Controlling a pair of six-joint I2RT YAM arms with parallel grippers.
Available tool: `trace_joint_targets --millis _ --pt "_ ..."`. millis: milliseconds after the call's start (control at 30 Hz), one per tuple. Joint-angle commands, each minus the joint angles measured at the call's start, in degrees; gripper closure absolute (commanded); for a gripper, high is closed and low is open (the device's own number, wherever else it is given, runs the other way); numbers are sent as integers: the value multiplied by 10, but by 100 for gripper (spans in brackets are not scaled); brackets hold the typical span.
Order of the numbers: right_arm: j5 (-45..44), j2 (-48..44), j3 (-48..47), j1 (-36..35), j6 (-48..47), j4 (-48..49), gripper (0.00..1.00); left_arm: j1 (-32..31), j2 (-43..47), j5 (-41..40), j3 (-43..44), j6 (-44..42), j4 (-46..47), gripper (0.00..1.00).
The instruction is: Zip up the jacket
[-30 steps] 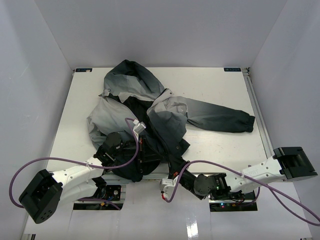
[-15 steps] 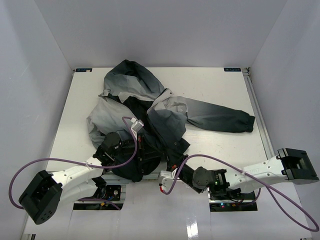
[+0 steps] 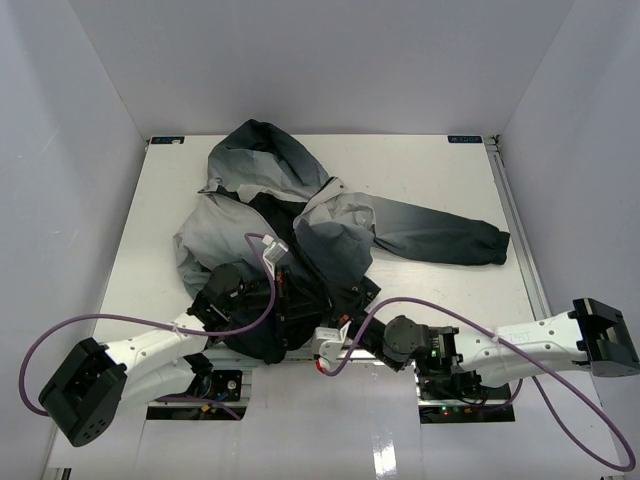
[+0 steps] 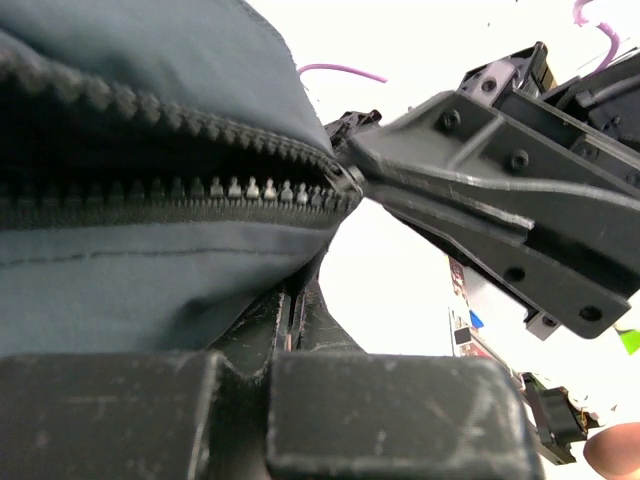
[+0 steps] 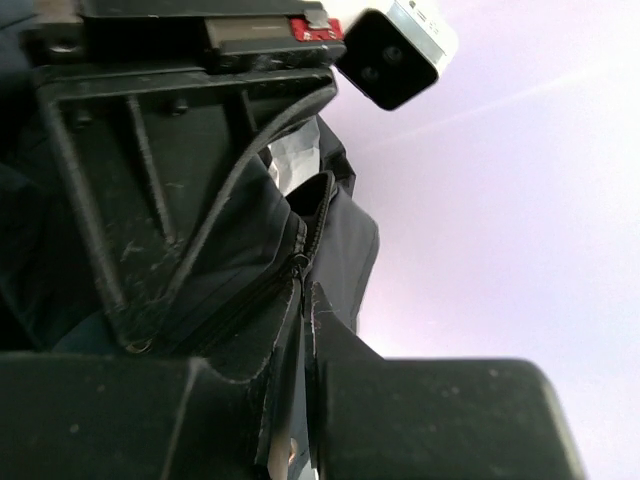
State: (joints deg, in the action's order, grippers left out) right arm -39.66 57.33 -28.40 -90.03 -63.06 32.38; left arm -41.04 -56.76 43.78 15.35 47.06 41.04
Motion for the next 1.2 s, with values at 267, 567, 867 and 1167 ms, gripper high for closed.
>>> trace_joint_targets --millis 267,567,867,1167 --pt "100 97 -171 185 133 14 92 -8 60 -15 -39 -20 -69 100" --pt "160 237 -343 342 263 -41 92 -9 135 -73 -23 -61 -202 100" --pt "173 376 -510 472 313 -102 92 -9 167 -197 -38 -87 -278 100" --pt "179 422 -583 574 345 -152 92 -9 195 -434 -44 -66 -350 100"
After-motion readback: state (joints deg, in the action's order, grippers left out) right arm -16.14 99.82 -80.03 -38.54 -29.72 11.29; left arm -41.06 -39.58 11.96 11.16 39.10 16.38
